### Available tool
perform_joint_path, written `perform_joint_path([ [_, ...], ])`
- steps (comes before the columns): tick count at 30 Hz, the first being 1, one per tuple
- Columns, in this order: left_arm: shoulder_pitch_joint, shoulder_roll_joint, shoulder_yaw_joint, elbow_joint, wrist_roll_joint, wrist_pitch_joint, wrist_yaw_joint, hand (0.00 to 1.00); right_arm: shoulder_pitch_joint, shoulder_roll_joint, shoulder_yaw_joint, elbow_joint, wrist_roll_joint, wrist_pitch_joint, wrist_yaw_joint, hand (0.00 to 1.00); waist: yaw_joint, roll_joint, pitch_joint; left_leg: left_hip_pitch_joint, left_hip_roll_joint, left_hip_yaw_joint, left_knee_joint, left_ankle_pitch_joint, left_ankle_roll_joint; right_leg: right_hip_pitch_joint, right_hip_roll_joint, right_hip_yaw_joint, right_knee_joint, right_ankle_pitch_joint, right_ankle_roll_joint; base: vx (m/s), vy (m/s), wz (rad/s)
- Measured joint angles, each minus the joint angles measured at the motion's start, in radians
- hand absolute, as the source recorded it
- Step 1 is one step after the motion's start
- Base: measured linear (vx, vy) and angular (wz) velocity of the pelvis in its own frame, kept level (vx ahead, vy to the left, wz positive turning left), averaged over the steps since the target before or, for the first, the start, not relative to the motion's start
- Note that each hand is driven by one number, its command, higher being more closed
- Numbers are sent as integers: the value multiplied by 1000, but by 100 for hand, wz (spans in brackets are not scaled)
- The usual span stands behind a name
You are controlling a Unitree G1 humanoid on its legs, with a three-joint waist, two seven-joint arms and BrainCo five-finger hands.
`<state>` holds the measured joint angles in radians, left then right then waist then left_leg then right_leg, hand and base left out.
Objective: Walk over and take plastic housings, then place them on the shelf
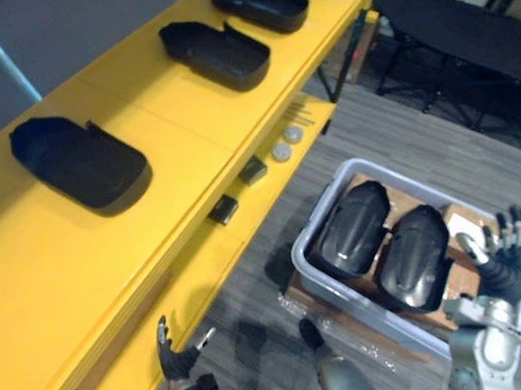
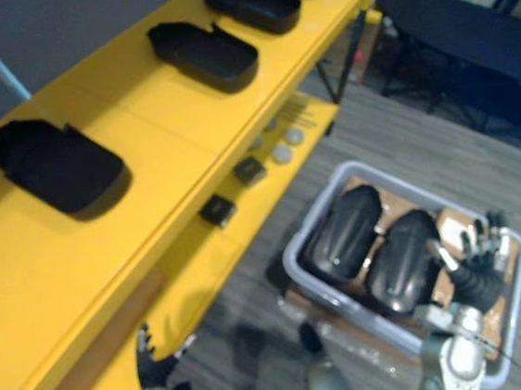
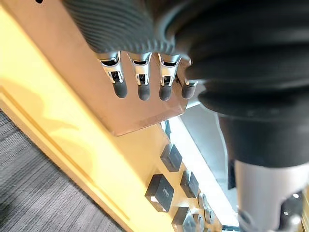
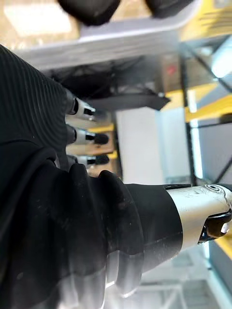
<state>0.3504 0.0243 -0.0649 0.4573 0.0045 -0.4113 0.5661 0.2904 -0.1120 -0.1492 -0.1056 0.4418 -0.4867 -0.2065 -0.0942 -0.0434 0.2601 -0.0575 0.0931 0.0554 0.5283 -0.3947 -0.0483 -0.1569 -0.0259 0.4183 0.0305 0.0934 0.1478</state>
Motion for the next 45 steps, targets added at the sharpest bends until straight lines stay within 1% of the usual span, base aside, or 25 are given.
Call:
perform_joint_path([
  [2, 9, -16, -1, -23, -1, -1, 10, 0, 1, 4, 19, 0, 12, -4, 19, 0, 13, 7, -1, 20, 15, 4, -33, -47, -17, -17, 16, -8, 9, 0, -3, -118, 59, -39],
  [3, 5, -15, -8, -27, -6, -1, 15, 0, 0, 14, 36, -2, 16, -9, 23, 0, 36, -2, 2, 19, 14, 26, -34, -47, -15, -25, 14, -14, 7, 5, -40, -139, 39, -50],
  [4, 7, -14, -19, -27, -9, 0, 20, 0, -6, 15, 62, -2, 14, -13, 22, 0, 52, 3, 0, 21, 16, 40, -52, -41, -10, -36, 5, -47, 12, 1, -82, -91, 13, -49],
  [5, 7, -17, -22, -27, -10, -1, 21, 0, -9, 15, 76, -2, 14, -16, 19, 0, 55, 7, 0, 22, 22, 46, -63, -35, -9, -48, 1, -63, 28, 2, -76, -39, -9, -24],
  [7, -2, 7, -26, -27, -36, -1, 22, 0, -24, 17, 102, -1, 14, -17, 2, 0, 57, -13, -1, 21, 4, 39, -75, -26, -17, -70, -8, -94, 70, 13, -52, 16, -23, 8],
  [8, -3, 7, -26, -30, -36, -2, 23, 0, -33, 17, 103, -1, 14, -17, -4, 0, 60, -12, -1, 19, 6, 37, -77, -23, -20, -67, -8, -96, 60, 17, -47, 38, -17, 14],
  [13, -52, 0, -49, -86, -34, -63, 39, 0, -85, 18, 126, 47, -26, 0, -90, 0, 85, 19, 15, -20, 23, -5, -50, -27, -32, -75, -5, -135, 34, 41, -14, 55, -8, 16],
  [15, -88, 0, -69, -158, -32, -80, 31, 0, -83, 36, 132, 55, -32, 7, -127, 0, 99, 20, 19, -45, 42, -28, 10, -46, -38, -92, 20, -151, 79, 43, -10, 36, 5, 0],
  [17, -142, -2, -87, -231, -28, -81, -4, 0, -47, 62, 128, 54, -33, -3, -151, 0, 104, 41, 58, -29, 76, -42, 123, -106, -29, -90, 71, -151, 166, 43, -10, -51, 59, -56],
  [19, -173, 7, -107, -269, -30, -81, -14, 0, 13, 75, 118, 45, -35, -17, -143, 0, 100, 45, 74, -11, 91, -4, 185, -166, -14, -86, 89, -173, 194, 44, -11, -161, 85, -78],
  [20, -176, 8, -107, -279, -28, -81, -13, 0, 32, 78, 113, 38, -35, -17, -140, 0, 99, 39, 78, -6, 92, 16, 202, -179, -4, -85, 87, -191, 194, 56, -11, -256, 93, -113],
  [21, -186, 8, -105, -285, -26, -78, 3, 0, 60, 79, 103, 31, -35, -17, -131, 0, 99, 34, 86, 3, 113, 68, 217, -187, 12, -78, 93, -219, 136, 153, -29, -293, 92, -124],
  [22, -190, 14, -94, -287, -26, -73, 24, 0, 72, 78, 91, 27, -35, -18, -111, 0, 100, 50, 96, 3, 142, 116, 214, -173, 30, -77, 100, -282, 137, 178, -54, -305, 90, -115],
  [23, -189, 17, -91, -288, -27, -70, 37, 0, 85, 76, 84, 26, -35, -18, -104, 0, 93, 47, 96, 2, 148, 130, 211, -165, 36, -89, 93, -324, 212, 129, -77, -333, 138, -98],
  [25, -169, 30, -63, -333, -28, -52, 69, 0, 98, 62, 81, 18, -36, -18, -92, 0, 95, 39, 93, 9, 176, 205, 173, -124, 43, -105, 40, -430, 461, -52, -89, -255, 121, -93],
  [28, -138, 52, -10, -416, -36, -13, 79, 0, 79, 57, 81, -2, -55, -13, -94, 0, 113, 22, 83, -6, 193, 278, 106, -57, 36, -74, -52, -472, 590, -152, -87, -114, -7, -86],
  [30, -111, 52, 33, -435, -36, 2, 73, 0, 59, 49, 74, 2, -55, -6, -97, 0, 116, 11, 77, -19, 200, 292, 83, -32, 20, -21, -93, -476, 600, -162, -89, -69, -113, -48],
  [31, -94, 59, 61, -435, -37, 6, 55, 0, 47, 44, 63, 17, -56, -1, -101, 0, 116, -8, 65, -30, 197, 295, 79, -24, 6, 22, -114, -476, 551, -143, -73, -65, -157, -40],
  [32, -83, 65, 83, -433, -43, 7, 42, 0, 30, 38, 46, 38, -58, 14, -103, 0, 117, -17, 59, -41, 188, 278, 71, -14, -10, 21, -104, -488, 511, -148, -67, -53, -128, -36],
  [34, -67, 67, 89, -433, -47, 8, 20, 0, -6, 18, 4, 86, -70, 41, -123, 0, 125, -3, 55, -59, 172, 210, 37, 13, -20, 18, -90, -500, 455, -147, -67, -33, -98, -38],
  [37, -68, 67, 94, -434, -47, -2, -25, 0, -16, 3, -91, 165, -74, 75, -148, 0, 120, 1, 50, -73, 131, 203, -42, 75, -22, 52, -95, -503, 298, -149, -64, -19, -125, -3],
  [39, -77, 68, 95, -442, -41, -12, -31, 0, -33, -10, -119, 189, -73, 87, -144, 0, 115, 4, 50, -92, 121, 203, -52, 89, -20, 55, -99, -504, 241, -149, -63, -31, -78, -22],
  [40, -87, 73, 94, -446, -32, -29, -31, 0, -80, -38, -135, 224, -65, 114, -140, 0, 111, 8, 52, -120, 119, 204, -43, 94, -21, 54, -98, -507, 174, -147, -50, -38, -103, -44],
  [44, -158, 86, 44, -439, -25, -28, -77, 0, -186, -112, -152, 320, -52, 139, -127, 0, 98, 48, 94, -123, 111, 202, -53, 120, -19, 63, -99, -501, 118, -126, -17, -73, -79, -23],
  [45, -177, 89, 13, -429, -23, -21, -124, 0, -228, -140, -152, 350, -40, 142, -121, 0, 90, 61, 107, -117, 102, 198, -74, 133, -20, 60, -102, -499, 114, -119, -17, -105, -33, -4],
])
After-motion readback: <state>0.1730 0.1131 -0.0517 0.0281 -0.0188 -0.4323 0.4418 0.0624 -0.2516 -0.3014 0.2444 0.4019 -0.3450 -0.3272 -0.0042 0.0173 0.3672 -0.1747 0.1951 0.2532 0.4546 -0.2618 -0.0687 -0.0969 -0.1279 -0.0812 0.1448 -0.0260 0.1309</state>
